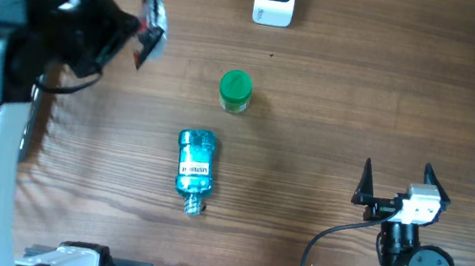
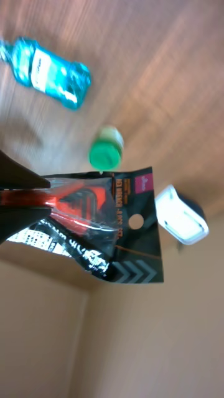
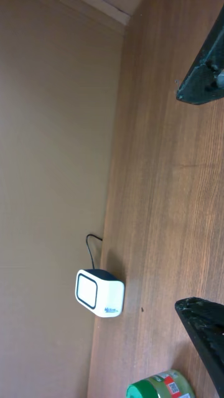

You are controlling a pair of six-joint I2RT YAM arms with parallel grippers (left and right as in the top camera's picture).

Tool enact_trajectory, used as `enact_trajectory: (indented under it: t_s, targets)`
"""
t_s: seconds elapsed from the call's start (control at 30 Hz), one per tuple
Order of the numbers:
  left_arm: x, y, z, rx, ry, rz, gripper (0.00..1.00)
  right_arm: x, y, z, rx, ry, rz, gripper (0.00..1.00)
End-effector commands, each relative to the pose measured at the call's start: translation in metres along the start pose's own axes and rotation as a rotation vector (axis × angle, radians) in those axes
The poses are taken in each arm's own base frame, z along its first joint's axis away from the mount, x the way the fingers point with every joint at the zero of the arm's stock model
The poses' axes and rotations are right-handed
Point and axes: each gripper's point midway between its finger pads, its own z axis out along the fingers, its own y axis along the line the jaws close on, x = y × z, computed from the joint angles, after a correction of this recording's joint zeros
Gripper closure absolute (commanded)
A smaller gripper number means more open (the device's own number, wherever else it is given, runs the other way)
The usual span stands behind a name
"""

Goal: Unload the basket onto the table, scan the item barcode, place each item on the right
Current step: 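Carry the hex wrench package past the scanner and drop it right of the jar, then return the left gripper into the basket toward the dried mushroom bag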

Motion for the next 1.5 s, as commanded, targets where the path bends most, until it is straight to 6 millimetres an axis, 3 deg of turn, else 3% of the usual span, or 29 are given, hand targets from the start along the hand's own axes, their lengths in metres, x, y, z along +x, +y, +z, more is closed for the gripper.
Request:
enact_trajectory:
  t_s: [0.0, 0.03, 0.17, 0.27, 0.4, 0.5, 0.6, 0.7, 0.73, 0.77, 0.87, 0.93, 1.03, 1.1, 1.13, 1.23, 1.37, 1.47]
  targets:
    - [0.013, 0.038, 0.053, -0.184, 0.058, 0.042, 0.96, -0.001, 0.001, 0.000, 0.000, -0.005, -0.009, 0.00]
    - [0.025, 0.048, 0.072, -0.212, 0.100, 0.051, 0.96, -0.001, 0.001, 0.000, 0.000, -0.005, -0.009, 0.00]
    - [0.070, 0.069, 0.115, -0.254, 0.199, 0.082, 0.96, -0.001, 0.001, 0.000, 0.000, -0.005, -0.009, 0.00]
    - [0.109, 0.071, 0.141, -0.236, 0.259, 0.128, 0.96, -0.001, 0.001, 0.000, 0.000, -0.005, -0.009, 0.00]
    - [0.155, 0.059, 0.155, -0.200, 0.311, 0.247, 0.96, -0.001, 0.001, 0.000, 0.000, -0.005, -0.009, 0.00]
    - [0.177, 0.045, 0.161, -0.180, 0.280, 0.352, 0.96, -0.001, 0.001, 0.000, 0.000, -0.005, -0.009, 0.00]
    - [0.192, 0.045, 0.172, -0.207, 0.261, 0.419, 0.96, -0.001, 0.001, 0.000, 0.000, -0.005, -0.009, 0.00]
    - [0.185, 0.047, 0.174, -0.239, 0.187, 0.465, 0.96, -0.001, 0.001, 0.000, 0.000, -0.005, -0.009, 0.00]
    - [0.178, 0.040, 0.168, -0.218, 0.161, 0.496, 0.96, -0.001, 0.001, 0.000, 0.000, -0.005, -0.009, 0.00]
    - [0.169, 0.029, 0.159, -0.187, 0.134, 0.530, 0.89, -0.001, 0.001, 0.000, 0.000, -0.005, -0.009, 0.00]
    - [0.116, -0.007, 0.109, -0.119, -0.027, 0.623, 0.00, -0.001, 0.001, 0.000, 0.000, -0.005, -0.009, 0.00]
    - [0.053, -0.029, 0.049, -0.095, -0.206, 0.601, 0.00, -0.001, 0.001, 0.000, 0.000, -0.005, -0.009, 0.00]
    - [-0.029, -0.026, -0.022, -0.131, -0.416, 0.483, 0.00, -0.001, 0.001, 0.000, 0.000, -0.005, -0.009, 0.00]
    - [-0.091, 0.008, -0.071, -0.209, -0.573, 0.324, 0.00, -0.001, 0.001, 0.000, 0.000, -0.005, -0.009, 0.00]
    - [-0.119, 0.036, -0.092, -0.254, -0.636, 0.228, 0.00, -0.001, 0.001, 0.000, 0.000, -0.005, -0.009, 0.00]
    - [-0.168, 0.122, -0.121, -0.337, -0.657, -0.029, 0.00, -0.001, 0.001, 0.000, 0.000, -0.005, -0.009, 0.00]
    - [-0.199, 0.240, -0.115, -0.469, -0.566, -0.366, 0.00, -0.001, 0.001, 0.000, 0.000, -0.005, -0.009, 0.00]
    - [-0.209, 0.295, -0.094, -0.562, -0.508, -0.510, 0.00, -0.001, 0.001, 0.000, 0.000, -0.005, -0.009, 0.00]
